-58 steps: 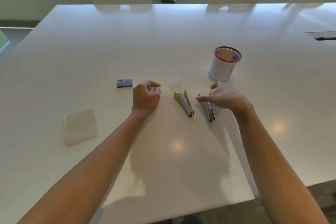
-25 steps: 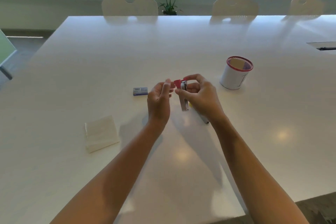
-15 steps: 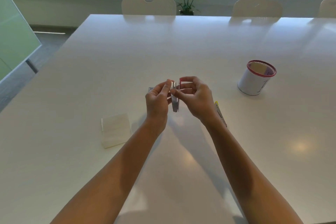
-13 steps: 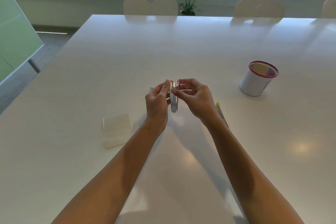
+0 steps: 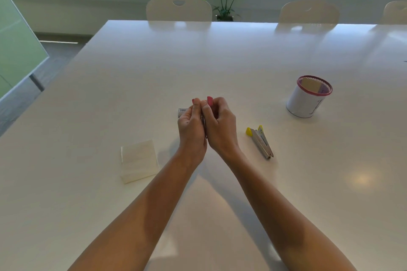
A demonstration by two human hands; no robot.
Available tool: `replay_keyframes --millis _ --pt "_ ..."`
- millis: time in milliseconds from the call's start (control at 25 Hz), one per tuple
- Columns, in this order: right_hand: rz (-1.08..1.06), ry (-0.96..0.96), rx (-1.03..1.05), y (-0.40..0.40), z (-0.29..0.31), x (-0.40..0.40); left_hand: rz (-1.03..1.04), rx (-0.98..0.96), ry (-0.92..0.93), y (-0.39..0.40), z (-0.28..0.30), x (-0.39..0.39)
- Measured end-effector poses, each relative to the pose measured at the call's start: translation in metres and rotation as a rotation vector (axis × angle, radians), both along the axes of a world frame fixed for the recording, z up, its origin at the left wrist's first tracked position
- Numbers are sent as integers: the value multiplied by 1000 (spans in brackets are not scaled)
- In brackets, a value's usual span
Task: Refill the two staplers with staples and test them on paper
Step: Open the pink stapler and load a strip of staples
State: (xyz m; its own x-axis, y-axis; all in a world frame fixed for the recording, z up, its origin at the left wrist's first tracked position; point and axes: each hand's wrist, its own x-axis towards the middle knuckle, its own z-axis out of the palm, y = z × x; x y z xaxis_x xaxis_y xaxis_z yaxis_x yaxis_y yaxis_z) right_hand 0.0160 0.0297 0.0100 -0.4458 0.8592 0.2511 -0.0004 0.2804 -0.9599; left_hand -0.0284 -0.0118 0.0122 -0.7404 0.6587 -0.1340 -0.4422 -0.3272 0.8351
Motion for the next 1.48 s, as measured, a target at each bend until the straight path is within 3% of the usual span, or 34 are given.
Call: replay_keyframes --millis 200,360,520,1000,1480 --pt "-23 17 119 -1 2 -6 23 -52 89 2 1 0" --pt "-77 113 163 -4 0 -10 63 -45 -60 -2 1 -9" --pt "-67 112 220 -4 2 -11 54 0 -36 -4 2 -11" --pt "11 112 69 9 -5 -2 195 -25 -80 -4 12 -32" --pt "34 326 -292 19 -9 0 277 249 -475 -8 15 -42"
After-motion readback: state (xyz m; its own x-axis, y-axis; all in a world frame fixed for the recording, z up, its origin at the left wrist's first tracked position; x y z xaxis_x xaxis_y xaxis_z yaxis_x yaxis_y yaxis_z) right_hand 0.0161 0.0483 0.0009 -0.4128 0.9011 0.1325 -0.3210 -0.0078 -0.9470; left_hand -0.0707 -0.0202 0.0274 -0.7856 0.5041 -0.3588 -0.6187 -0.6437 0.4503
